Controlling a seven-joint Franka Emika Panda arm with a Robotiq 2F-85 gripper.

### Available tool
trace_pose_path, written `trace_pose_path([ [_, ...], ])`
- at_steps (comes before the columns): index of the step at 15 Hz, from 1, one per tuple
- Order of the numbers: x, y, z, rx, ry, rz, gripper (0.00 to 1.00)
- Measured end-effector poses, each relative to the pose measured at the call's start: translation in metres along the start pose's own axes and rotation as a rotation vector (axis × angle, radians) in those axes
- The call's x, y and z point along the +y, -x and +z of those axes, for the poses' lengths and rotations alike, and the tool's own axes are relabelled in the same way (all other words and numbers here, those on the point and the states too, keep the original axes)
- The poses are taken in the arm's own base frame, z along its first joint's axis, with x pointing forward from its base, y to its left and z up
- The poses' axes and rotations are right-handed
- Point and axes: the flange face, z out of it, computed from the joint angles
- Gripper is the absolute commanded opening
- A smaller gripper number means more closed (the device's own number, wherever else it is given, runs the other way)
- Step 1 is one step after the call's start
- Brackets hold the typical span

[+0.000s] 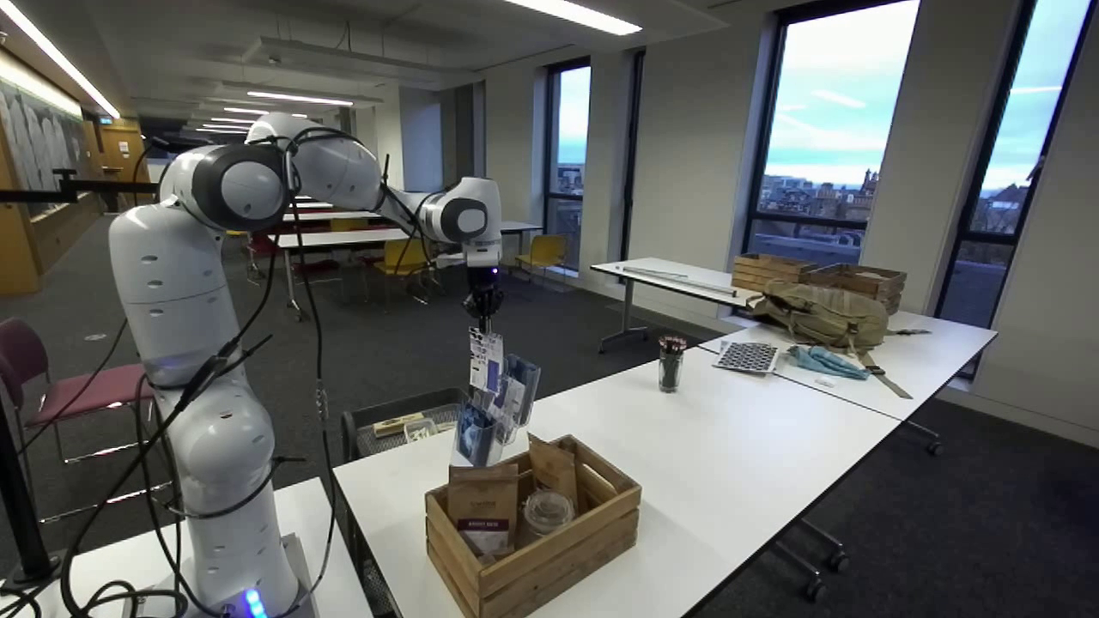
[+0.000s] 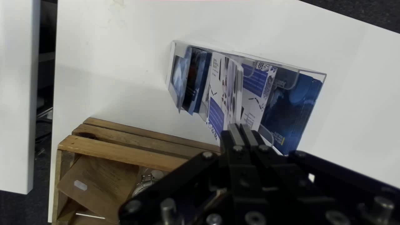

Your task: Remove one paper from the clear stand.

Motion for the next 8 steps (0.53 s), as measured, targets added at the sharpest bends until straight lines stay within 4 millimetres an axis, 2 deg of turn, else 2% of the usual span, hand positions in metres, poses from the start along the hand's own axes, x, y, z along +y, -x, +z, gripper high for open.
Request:
trace_pose_path([
  [5, 0.028, 0.015, -0.010, 0.001, 0.126, -0.103, 0.00],
  [8, 0.044, 0.018, -0.006, -0.019, 0.200, -0.180, 0.00],
])
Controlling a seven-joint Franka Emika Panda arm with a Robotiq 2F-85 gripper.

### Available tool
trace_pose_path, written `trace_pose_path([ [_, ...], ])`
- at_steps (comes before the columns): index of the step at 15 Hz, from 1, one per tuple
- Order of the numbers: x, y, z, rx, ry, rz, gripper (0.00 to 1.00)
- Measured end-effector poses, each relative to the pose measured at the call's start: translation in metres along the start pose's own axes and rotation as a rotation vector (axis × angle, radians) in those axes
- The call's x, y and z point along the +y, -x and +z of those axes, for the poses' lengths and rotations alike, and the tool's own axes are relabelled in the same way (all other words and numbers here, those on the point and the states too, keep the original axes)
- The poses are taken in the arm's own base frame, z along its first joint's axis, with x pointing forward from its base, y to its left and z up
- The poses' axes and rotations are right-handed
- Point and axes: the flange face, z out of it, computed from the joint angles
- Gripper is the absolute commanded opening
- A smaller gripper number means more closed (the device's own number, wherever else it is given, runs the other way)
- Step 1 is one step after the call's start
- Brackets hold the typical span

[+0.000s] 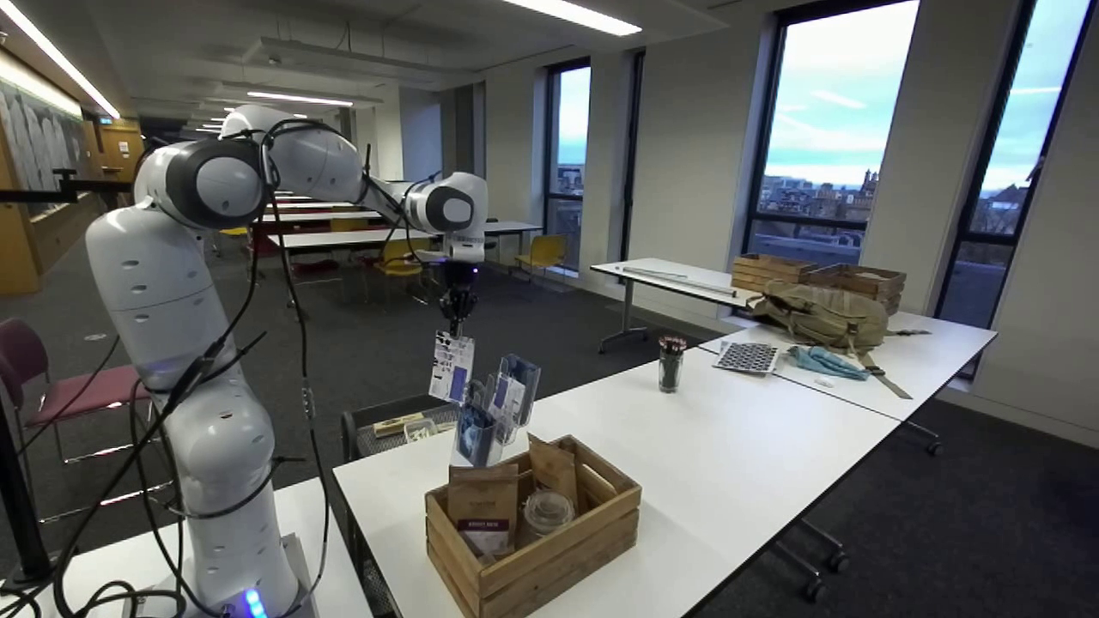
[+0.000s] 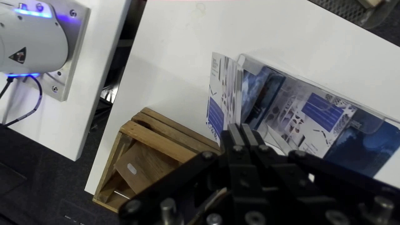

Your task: Remove one paper from the clear stand.

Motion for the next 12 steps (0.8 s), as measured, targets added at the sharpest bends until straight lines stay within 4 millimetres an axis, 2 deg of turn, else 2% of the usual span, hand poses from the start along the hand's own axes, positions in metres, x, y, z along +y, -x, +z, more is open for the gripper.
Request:
trace_pose_path([
  [2, 0.005, 0.004, 0.013, -0.037, 0.051, -0.069, 0.00],
  [5, 0.004, 0.008, 0.047, -0.090, 0.132, -0.178, 0.00],
  [12, -0.029, 0.026, 0.144, -0.033, 0.352, -0.346, 0.00],
])
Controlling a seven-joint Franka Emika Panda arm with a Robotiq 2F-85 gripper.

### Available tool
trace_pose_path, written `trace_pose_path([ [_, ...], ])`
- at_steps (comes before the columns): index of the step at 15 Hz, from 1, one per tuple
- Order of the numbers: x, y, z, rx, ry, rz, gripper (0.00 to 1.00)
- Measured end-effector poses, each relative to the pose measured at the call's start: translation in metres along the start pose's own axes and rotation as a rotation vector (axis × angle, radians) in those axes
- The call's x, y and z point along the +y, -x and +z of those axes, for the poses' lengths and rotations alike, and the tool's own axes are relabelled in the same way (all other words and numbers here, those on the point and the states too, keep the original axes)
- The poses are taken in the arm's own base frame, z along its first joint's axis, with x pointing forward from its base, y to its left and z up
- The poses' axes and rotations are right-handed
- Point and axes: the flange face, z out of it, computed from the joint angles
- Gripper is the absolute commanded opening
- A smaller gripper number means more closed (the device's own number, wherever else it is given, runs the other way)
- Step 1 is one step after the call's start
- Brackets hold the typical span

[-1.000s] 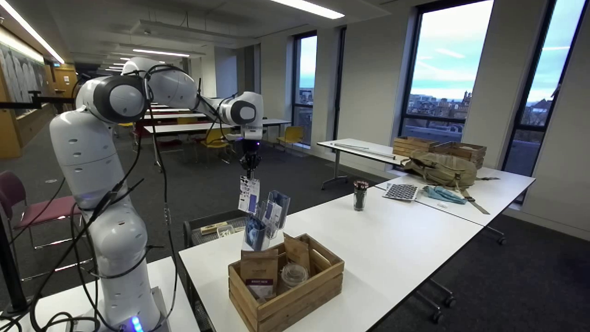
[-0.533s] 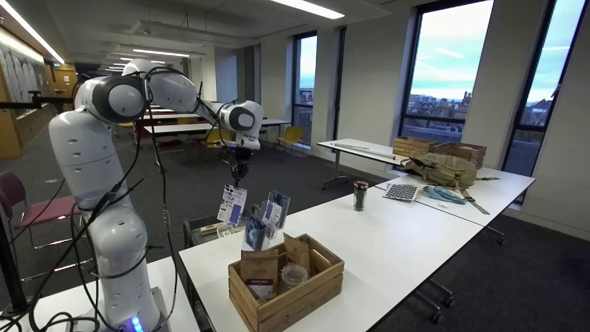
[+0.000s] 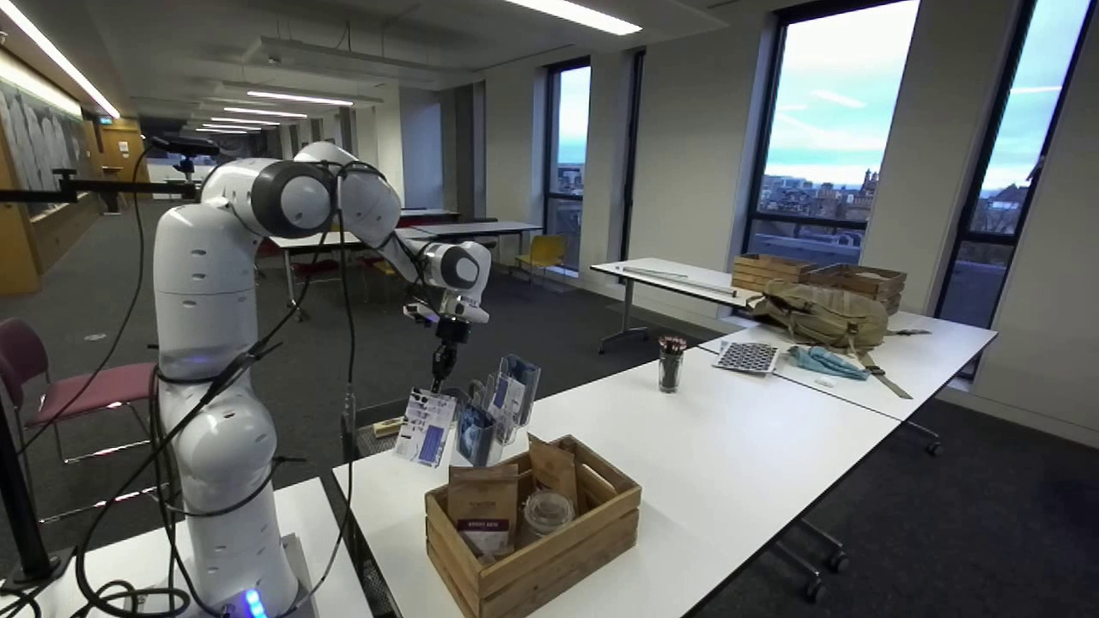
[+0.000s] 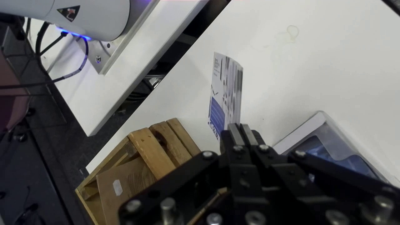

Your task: Remove one paper from the clear stand.

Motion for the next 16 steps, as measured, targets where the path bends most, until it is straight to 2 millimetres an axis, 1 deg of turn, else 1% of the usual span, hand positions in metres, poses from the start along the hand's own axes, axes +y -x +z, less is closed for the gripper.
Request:
trace_pose_path([
  [2, -0.019, 0.004, 0.014, 0.065, 0.065, -0.053, 0.00],
  [4, -0.037, 0.014, 0.020, 0.139, 0.110, -0.112, 0.00],
  [6, -0.051, 0.028, 0.017, 0.209, 0.131, -0.170, 0.00],
  [8, -0.062, 0.042, 0.007, 0.263, 0.131, -0.221, 0.00],
  [10, -0.069, 0.051, -0.002, 0.304, 0.127, -0.261, 0.00],
  [12, -0.071, 0.054, -0.008, 0.330, 0.128, -0.292, 0.00],
  [14, -0.072, 0.052, -0.008, 0.346, 0.145, -0.330, 0.00],
  [16, -0.073, 0.049, -0.003, 0.349, 0.179, -0.374, 0.00],
])
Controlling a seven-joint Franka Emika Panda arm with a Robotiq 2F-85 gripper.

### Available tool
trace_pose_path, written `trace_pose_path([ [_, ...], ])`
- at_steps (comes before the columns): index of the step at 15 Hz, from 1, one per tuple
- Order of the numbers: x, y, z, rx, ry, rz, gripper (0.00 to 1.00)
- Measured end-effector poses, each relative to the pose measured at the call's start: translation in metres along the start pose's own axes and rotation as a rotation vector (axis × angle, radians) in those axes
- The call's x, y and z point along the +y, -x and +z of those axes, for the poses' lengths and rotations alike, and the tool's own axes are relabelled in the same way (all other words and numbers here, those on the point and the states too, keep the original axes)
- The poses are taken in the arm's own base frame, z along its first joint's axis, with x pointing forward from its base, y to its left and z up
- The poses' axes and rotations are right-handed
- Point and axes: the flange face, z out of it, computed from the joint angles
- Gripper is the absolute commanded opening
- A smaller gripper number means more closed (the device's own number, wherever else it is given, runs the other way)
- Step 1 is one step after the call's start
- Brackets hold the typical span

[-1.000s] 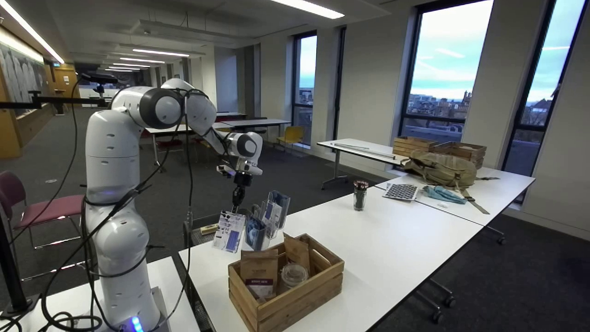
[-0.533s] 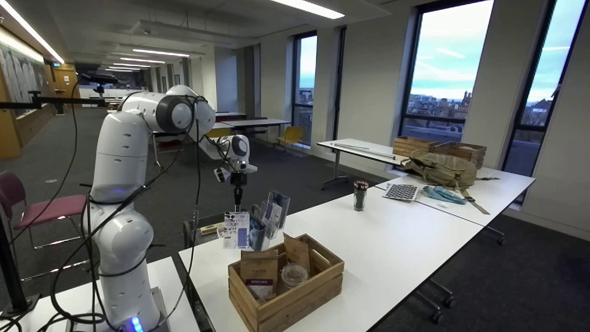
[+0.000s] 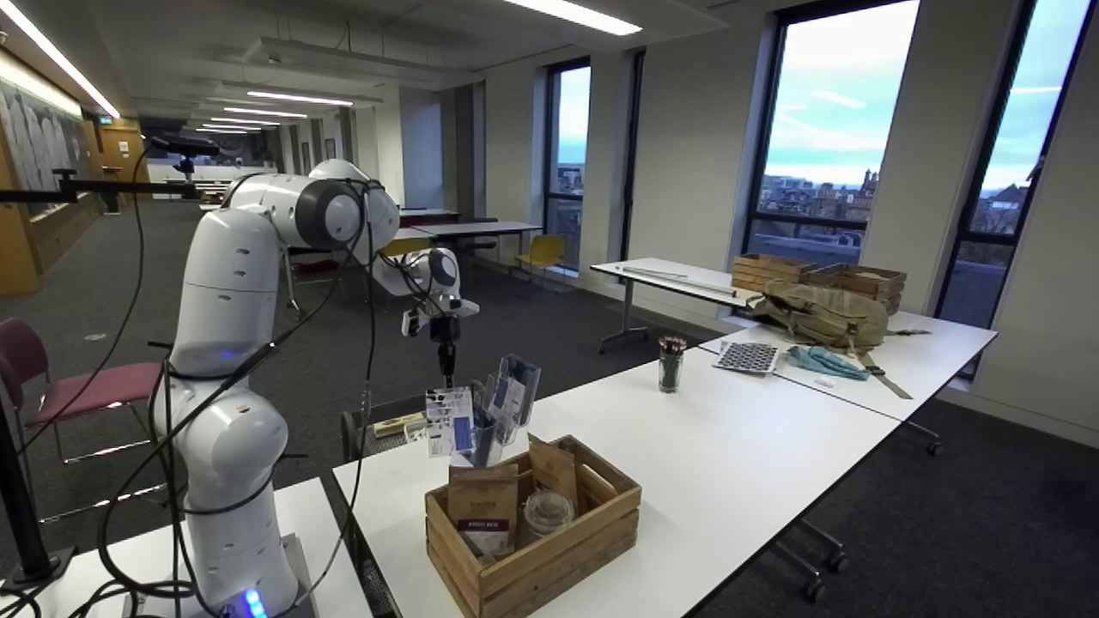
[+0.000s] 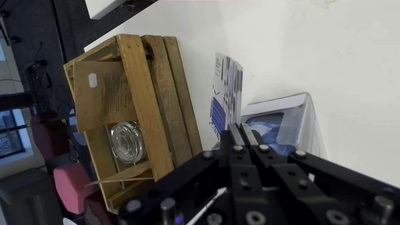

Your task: Remove one paper from the clear stand.

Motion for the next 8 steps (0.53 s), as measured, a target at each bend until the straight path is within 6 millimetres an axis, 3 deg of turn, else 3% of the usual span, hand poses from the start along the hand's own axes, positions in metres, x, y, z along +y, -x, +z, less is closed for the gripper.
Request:
trace_pose_path([
  [8, -0.006, -0.004, 0.030, -0.084, 0.095, -0.173, 0.00],
])
